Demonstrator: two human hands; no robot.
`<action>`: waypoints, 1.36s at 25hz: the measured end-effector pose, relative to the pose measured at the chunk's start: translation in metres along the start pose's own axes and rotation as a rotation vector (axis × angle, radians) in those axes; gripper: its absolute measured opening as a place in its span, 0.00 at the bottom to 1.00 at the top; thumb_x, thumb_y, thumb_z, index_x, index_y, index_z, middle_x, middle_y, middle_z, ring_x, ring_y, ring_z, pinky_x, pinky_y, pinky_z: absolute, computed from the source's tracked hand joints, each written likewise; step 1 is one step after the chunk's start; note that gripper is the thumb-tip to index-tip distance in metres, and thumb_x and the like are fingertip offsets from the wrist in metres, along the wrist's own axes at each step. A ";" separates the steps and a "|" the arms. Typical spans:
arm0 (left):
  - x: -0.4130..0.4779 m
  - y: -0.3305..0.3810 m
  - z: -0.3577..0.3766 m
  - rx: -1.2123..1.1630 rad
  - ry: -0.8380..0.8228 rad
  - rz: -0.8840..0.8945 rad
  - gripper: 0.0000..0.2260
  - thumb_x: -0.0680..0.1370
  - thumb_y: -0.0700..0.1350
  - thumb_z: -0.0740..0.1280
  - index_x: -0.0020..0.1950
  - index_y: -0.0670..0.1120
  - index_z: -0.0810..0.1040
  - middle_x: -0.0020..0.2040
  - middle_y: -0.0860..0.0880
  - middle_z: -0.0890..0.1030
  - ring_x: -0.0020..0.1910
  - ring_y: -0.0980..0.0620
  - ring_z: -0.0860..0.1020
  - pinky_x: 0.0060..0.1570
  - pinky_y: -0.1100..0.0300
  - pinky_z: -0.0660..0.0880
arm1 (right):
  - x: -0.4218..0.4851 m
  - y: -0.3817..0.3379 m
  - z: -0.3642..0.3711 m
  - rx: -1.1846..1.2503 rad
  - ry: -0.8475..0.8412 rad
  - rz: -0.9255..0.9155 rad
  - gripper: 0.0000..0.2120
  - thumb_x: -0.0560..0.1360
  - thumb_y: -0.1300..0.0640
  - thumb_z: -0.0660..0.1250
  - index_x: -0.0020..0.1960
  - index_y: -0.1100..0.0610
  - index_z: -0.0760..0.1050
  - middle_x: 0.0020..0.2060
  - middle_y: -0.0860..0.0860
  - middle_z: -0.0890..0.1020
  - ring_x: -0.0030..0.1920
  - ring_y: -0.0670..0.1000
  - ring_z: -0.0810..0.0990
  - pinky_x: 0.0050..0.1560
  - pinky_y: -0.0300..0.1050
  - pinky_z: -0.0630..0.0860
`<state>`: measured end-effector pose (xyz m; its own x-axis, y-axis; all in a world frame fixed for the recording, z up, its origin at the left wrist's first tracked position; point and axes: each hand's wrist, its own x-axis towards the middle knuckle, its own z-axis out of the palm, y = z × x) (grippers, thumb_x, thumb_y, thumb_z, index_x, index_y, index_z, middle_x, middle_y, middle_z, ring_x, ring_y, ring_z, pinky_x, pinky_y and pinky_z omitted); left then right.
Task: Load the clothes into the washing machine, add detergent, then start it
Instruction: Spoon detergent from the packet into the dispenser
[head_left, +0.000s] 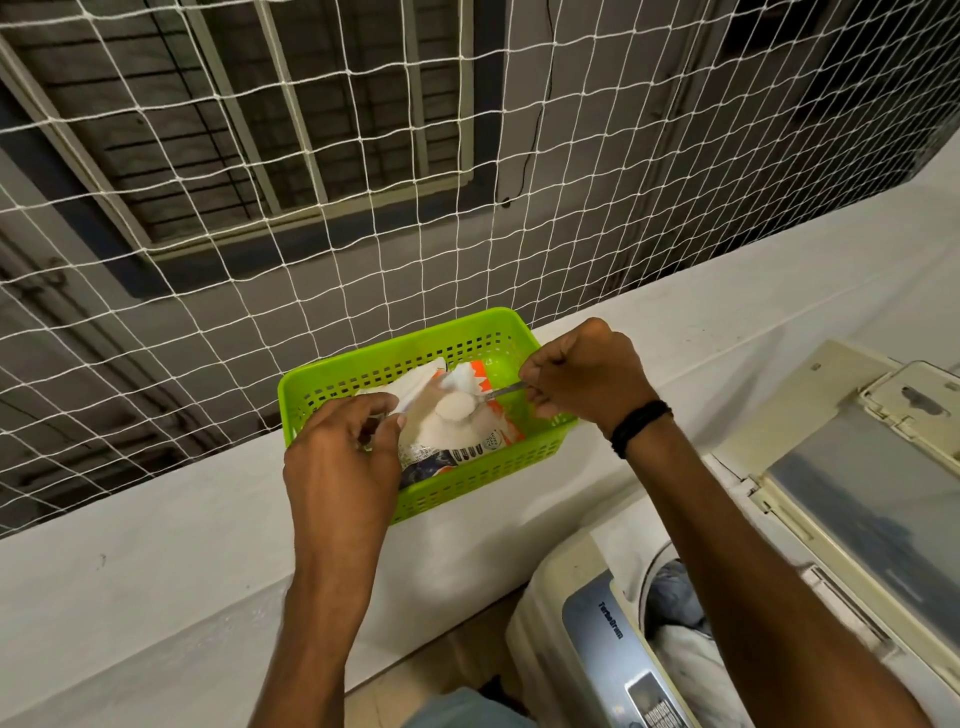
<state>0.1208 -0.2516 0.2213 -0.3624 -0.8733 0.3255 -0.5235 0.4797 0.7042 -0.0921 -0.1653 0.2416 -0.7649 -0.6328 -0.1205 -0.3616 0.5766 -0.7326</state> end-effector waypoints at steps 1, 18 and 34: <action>0.000 0.000 0.000 0.003 0.001 0.004 0.06 0.74 0.44 0.74 0.51 0.48 0.86 0.49 0.50 0.85 0.43 0.50 0.82 0.45 0.63 0.71 | 0.000 0.000 0.000 -0.011 0.007 0.006 0.07 0.64 0.56 0.70 0.38 0.57 0.84 0.30 0.50 0.85 0.36 0.53 0.86 0.46 0.51 0.83; -0.016 0.029 0.004 -0.124 0.031 0.041 0.05 0.76 0.44 0.72 0.50 0.48 0.85 0.47 0.52 0.83 0.41 0.56 0.80 0.44 0.82 0.65 | -0.041 0.017 -0.044 0.568 -0.172 0.110 0.06 0.76 0.72 0.66 0.43 0.70 0.81 0.37 0.63 0.80 0.30 0.52 0.80 0.31 0.40 0.81; -0.119 0.139 0.210 -0.293 -0.753 0.350 0.06 0.77 0.46 0.70 0.53 0.49 0.84 0.49 0.54 0.84 0.45 0.56 0.81 0.44 0.70 0.72 | -0.186 0.297 -0.143 0.619 0.706 0.675 0.13 0.72 0.75 0.61 0.35 0.67 0.81 0.31 0.60 0.81 0.30 0.53 0.79 0.32 0.41 0.79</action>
<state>-0.0706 -0.0630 0.1477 -0.9313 -0.3427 0.1234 -0.1054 0.5778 0.8094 -0.1337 0.1981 0.1421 -0.9011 0.2503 -0.3541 0.4079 0.2121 -0.8880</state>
